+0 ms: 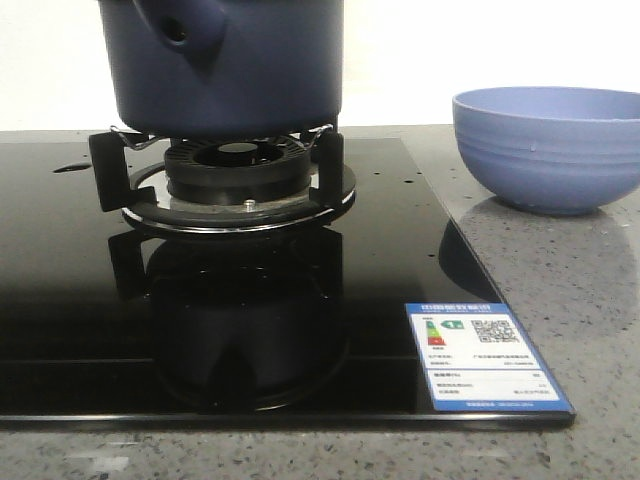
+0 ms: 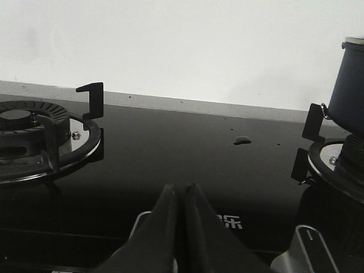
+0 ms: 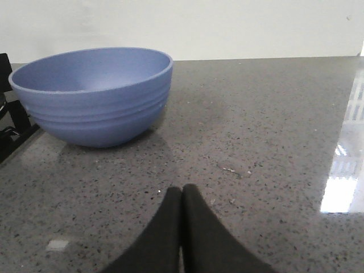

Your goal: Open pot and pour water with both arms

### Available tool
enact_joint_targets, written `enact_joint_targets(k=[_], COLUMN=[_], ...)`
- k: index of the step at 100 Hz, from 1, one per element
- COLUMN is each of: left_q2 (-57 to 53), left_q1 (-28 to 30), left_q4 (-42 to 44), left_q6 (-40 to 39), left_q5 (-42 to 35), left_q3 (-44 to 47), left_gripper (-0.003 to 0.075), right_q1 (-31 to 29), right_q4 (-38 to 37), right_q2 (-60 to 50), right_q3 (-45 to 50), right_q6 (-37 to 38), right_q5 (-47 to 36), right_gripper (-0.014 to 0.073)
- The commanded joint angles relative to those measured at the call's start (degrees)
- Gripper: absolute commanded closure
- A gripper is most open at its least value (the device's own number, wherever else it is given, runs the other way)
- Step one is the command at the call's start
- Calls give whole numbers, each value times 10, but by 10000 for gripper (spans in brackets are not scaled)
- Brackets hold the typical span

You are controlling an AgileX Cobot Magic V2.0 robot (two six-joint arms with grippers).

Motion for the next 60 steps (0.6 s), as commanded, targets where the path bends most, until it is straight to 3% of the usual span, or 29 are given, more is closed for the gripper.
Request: enact_joint_targets(k=[1,23,46,60], left_q2=[-17,-17,-17,-17], left_q1=[1,1,1,1], left_q4=[-10,-16,-24,-148], left_q6=[-6,-6,-6,-6], left_q5=[-39,-41,-37,-38], left_q3=[20,20,20,20], left_gripper=[741,741,741,741], right_q1=[0,0,0,0], right_q4=[12,30,103,169], right_q2=[-10,-10,-10,-10], right_q3=[13,13,13,13], right_q6=[-5,-4,-4,-4], right_q5=[-49,-65,-69,-71], right_gripper=[655,655,655,655])
